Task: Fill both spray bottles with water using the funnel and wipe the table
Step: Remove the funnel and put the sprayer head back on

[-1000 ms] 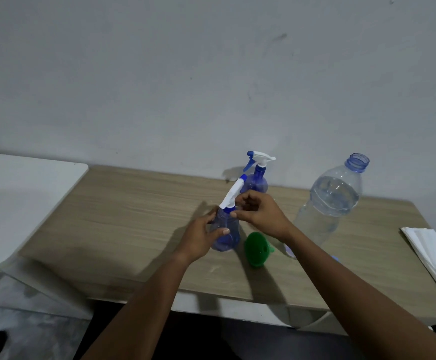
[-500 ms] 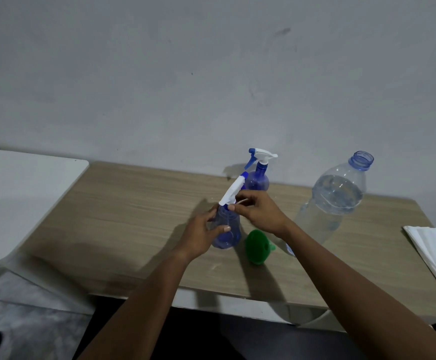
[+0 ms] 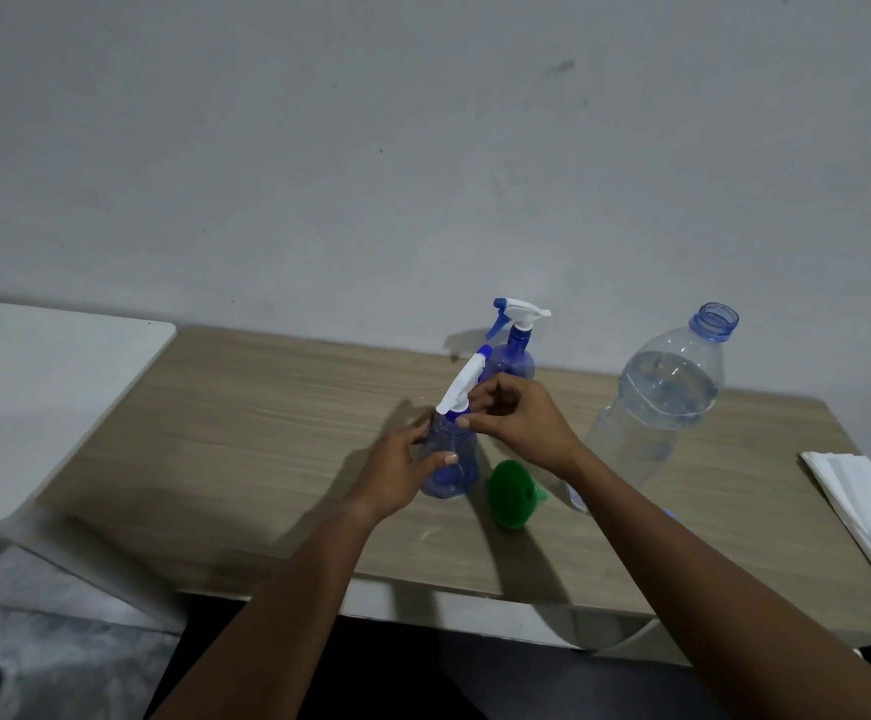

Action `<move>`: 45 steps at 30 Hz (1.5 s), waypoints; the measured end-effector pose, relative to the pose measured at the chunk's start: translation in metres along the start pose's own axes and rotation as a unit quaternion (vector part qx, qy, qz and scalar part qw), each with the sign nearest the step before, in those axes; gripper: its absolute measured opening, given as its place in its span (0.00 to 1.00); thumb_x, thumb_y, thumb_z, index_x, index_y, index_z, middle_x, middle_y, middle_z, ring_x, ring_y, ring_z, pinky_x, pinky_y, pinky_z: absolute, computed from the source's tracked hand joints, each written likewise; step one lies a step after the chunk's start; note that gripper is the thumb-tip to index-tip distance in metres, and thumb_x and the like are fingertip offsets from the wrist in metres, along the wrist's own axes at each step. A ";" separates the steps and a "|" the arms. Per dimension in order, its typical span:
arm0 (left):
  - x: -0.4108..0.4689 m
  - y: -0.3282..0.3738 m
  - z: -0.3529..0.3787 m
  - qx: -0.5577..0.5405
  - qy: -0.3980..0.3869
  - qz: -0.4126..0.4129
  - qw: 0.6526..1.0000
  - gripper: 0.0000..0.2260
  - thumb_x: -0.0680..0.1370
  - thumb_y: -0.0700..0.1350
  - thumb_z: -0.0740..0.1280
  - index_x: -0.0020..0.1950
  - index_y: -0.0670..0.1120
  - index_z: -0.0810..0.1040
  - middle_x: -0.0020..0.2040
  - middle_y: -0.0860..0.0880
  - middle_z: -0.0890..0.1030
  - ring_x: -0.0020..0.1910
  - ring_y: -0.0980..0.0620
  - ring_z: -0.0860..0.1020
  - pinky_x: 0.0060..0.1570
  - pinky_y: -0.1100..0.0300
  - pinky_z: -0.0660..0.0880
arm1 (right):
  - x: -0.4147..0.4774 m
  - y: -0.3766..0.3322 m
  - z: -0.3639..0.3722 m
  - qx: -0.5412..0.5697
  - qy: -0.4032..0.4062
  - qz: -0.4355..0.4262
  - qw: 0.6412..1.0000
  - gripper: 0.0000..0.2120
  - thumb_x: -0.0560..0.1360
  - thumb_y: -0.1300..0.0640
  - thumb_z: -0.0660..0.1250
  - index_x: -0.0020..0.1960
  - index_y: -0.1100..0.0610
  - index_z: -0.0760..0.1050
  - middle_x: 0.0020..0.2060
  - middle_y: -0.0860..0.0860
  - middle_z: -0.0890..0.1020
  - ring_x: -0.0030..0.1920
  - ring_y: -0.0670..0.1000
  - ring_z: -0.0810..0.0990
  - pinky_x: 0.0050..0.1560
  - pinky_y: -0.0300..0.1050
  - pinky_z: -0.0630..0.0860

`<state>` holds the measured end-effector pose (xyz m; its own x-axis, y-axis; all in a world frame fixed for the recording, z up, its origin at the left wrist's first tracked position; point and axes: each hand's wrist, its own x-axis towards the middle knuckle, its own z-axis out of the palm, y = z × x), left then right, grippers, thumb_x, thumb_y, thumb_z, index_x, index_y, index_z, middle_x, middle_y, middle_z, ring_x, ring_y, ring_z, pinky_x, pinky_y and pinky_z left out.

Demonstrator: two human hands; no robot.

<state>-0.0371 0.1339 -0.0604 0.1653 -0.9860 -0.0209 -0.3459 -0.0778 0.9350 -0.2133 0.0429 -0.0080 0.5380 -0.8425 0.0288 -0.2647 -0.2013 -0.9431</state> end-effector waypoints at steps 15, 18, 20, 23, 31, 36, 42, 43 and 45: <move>0.000 -0.005 -0.001 0.013 0.012 -0.001 1.000 0.20 0.73 0.44 0.76 0.59 0.63 0.76 0.51 0.60 0.83 0.54 0.63 0.79 0.53 0.65 0.74 | 0.009 -0.015 -0.005 -0.019 -0.124 0.016 0.992 0.09 0.78 0.60 0.71 0.58 0.56 0.82 0.49 0.48 0.87 0.51 0.47 0.86 0.54 0.38 0.79; 0.001 -0.006 0.001 0.015 0.011 -0.004 1.000 0.20 0.74 0.44 0.75 0.64 0.56 0.77 0.52 0.58 0.83 0.54 0.63 0.79 0.52 0.69 0.72 | 0.010 -0.008 0.003 -0.001 -0.059 0.019 0.998 0.08 0.72 0.61 0.78 0.47 0.56 0.80 0.43 0.52 0.86 0.47 0.53 0.87 0.51 0.47 0.82; 0.000 -0.006 0.001 0.020 0.011 -0.004 1.000 0.20 0.75 0.43 0.74 0.65 0.53 0.77 0.51 0.61 0.81 0.53 0.65 0.78 0.48 0.76 0.71 | 0.011 -0.005 0.011 -0.012 -0.024 0.014 1.000 0.14 0.69 0.60 0.80 0.43 0.55 0.74 0.43 0.57 0.85 0.47 0.58 0.86 0.51 0.53 0.83; 0.001 -0.006 -0.001 0.024 0.006 -0.003 1.000 0.18 0.75 0.42 0.74 0.62 0.54 0.77 0.52 0.62 0.81 0.54 0.65 0.78 0.49 0.78 0.71 | 0.011 -0.002 0.016 -0.028 0.002 0.000 1.000 0.18 0.66 0.57 0.82 0.42 0.54 0.72 0.43 0.58 0.84 0.47 0.58 0.85 0.51 0.52 0.83; 0.001 -0.006 -0.001 0.004 0.000 -0.014 1.000 0.24 0.72 0.50 0.76 0.67 0.53 0.78 0.57 0.56 0.84 0.58 0.61 0.80 0.58 0.61 0.75 | 0.009 -0.007 -0.008 -0.007 -0.097 -0.018 0.995 0.14 0.75 0.65 0.74 0.60 0.58 0.81 0.50 0.51 0.86 0.51 0.48 0.84 0.56 0.40 0.79; 0.001 -0.009 -0.002 0.009 -0.002 -0.018 1.000 0.28 0.69 0.57 0.74 0.68 0.56 0.76 0.58 0.56 0.83 0.60 0.58 0.79 0.60 0.55 0.77 | 0.010 -0.015 -0.004 -0.060 -0.134 -0.026 0.989 0.12 0.79 0.61 0.70 0.61 0.54 0.81 0.51 0.44 0.85 0.55 0.48 0.83 0.60 0.39 0.78; 0.001 -0.007 0.001 0.009 0.014 -0.008 1.000 0.24 0.74 0.45 0.75 0.70 0.51 0.76 0.55 0.55 0.83 0.57 0.59 0.79 0.55 0.64 0.75 | 0.008 -0.005 0.009 -0.059 -0.046 -0.005 0.997 0.09 0.73 0.56 0.77 0.49 0.49 0.78 0.46 0.47 0.85 0.50 0.49 0.85 0.57 0.52 0.82; 0.001 -0.007 0.001 0.010 0.015 -0.007 1.000 0.23 0.74 0.45 0.75 0.69 0.51 0.77 0.55 0.54 0.83 0.57 0.59 0.79 0.54 0.65 0.75 | 0.008 -0.002 0.013 -0.055 -0.031 -0.008 0.998 0.10 0.73 0.56 0.77 0.49 0.50 0.77 0.45 0.47 0.84 0.50 0.50 0.84 0.56 0.52 0.82; 0.001 -0.007 0.000 0.008 0.013 -0.010 1.000 0.23 0.74 0.45 0.75 0.68 0.50 0.77 0.55 0.54 0.83 0.57 0.57 0.80 0.54 0.63 0.75 | 0.008 -0.001 0.015 -0.037 -0.028 -0.008 0.999 0.12 0.72 0.56 0.78 0.49 0.52 0.76 0.46 0.50 0.84 0.51 0.52 0.85 0.56 0.52 0.82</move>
<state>-0.0351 0.1337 -0.0667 0.1957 -0.9802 -0.0313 -0.3561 -0.1008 0.9290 -0.1972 0.0442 -0.0114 0.5864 -0.8097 0.0219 -0.3137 -0.2520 -0.9155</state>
